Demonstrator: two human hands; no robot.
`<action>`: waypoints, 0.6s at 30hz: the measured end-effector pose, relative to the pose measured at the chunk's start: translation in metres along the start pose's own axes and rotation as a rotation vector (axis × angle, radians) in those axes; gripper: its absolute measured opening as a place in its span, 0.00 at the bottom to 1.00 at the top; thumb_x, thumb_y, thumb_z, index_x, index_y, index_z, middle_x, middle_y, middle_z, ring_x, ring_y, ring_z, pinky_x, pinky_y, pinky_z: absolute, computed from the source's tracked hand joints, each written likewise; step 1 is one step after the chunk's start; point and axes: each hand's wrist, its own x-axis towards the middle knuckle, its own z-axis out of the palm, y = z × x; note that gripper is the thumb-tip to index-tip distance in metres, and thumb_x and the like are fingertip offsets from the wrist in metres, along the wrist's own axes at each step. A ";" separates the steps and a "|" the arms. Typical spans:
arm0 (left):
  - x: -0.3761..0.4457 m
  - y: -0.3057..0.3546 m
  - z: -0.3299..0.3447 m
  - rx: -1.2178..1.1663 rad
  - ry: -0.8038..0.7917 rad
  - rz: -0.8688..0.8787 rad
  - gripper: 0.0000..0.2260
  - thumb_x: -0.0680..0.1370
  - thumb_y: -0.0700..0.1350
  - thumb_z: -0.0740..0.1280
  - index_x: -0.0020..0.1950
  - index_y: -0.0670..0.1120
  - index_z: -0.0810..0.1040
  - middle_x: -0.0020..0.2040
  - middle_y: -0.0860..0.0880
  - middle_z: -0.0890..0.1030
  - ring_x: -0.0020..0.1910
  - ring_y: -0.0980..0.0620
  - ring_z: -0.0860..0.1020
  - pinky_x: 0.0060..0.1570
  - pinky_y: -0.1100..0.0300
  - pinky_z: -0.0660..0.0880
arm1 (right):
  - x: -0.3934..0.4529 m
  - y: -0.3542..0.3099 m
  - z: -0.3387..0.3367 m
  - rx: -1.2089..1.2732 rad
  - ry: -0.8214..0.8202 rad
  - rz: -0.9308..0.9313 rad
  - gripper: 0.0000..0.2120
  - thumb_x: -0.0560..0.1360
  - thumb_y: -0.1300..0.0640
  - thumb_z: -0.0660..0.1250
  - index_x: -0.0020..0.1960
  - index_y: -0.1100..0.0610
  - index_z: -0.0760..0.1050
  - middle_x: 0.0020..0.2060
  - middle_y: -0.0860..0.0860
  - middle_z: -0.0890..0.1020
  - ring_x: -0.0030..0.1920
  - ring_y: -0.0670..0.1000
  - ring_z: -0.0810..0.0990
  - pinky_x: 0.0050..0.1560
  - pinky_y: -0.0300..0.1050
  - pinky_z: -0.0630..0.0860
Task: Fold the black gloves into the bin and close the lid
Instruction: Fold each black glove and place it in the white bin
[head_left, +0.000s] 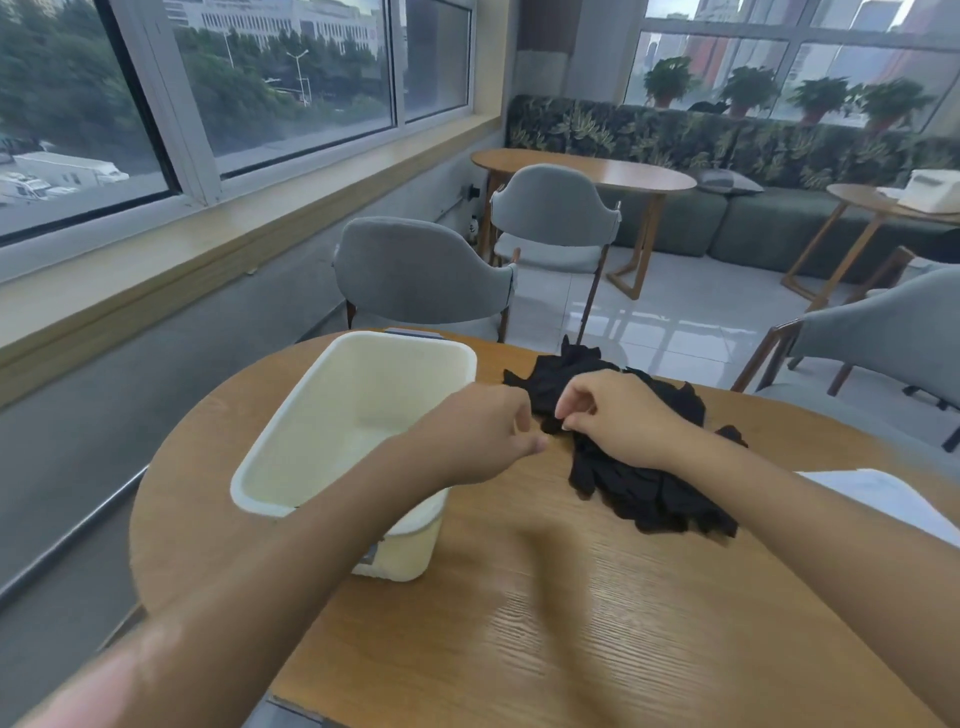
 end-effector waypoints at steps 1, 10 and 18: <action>0.001 0.006 0.009 -0.022 -0.006 0.002 0.14 0.80 0.58 0.67 0.57 0.50 0.78 0.52 0.52 0.81 0.50 0.53 0.79 0.52 0.56 0.78 | -0.004 0.009 0.005 0.006 -0.011 0.014 0.05 0.78 0.57 0.70 0.48 0.47 0.80 0.46 0.41 0.80 0.48 0.41 0.78 0.49 0.38 0.75; -0.003 0.004 0.098 -0.161 -0.094 -0.080 0.17 0.83 0.53 0.64 0.71 0.49 0.71 0.66 0.50 0.74 0.62 0.50 0.75 0.61 0.56 0.73 | -0.014 0.056 0.059 0.046 0.006 0.106 0.08 0.80 0.60 0.66 0.55 0.50 0.79 0.53 0.45 0.79 0.48 0.43 0.78 0.50 0.41 0.78; -0.006 -0.049 0.171 -0.015 0.155 -0.123 0.24 0.87 0.48 0.53 0.82 0.48 0.55 0.83 0.48 0.52 0.82 0.50 0.48 0.79 0.55 0.47 | 0.020 0.050 0.097 -0.166 0.025 0.014 0.17 0.81 0.60 0.61 0.69 0.54 0.73 0.67 0.50 0.74 0.68 0.52 0.72 0.65 0.50 0.73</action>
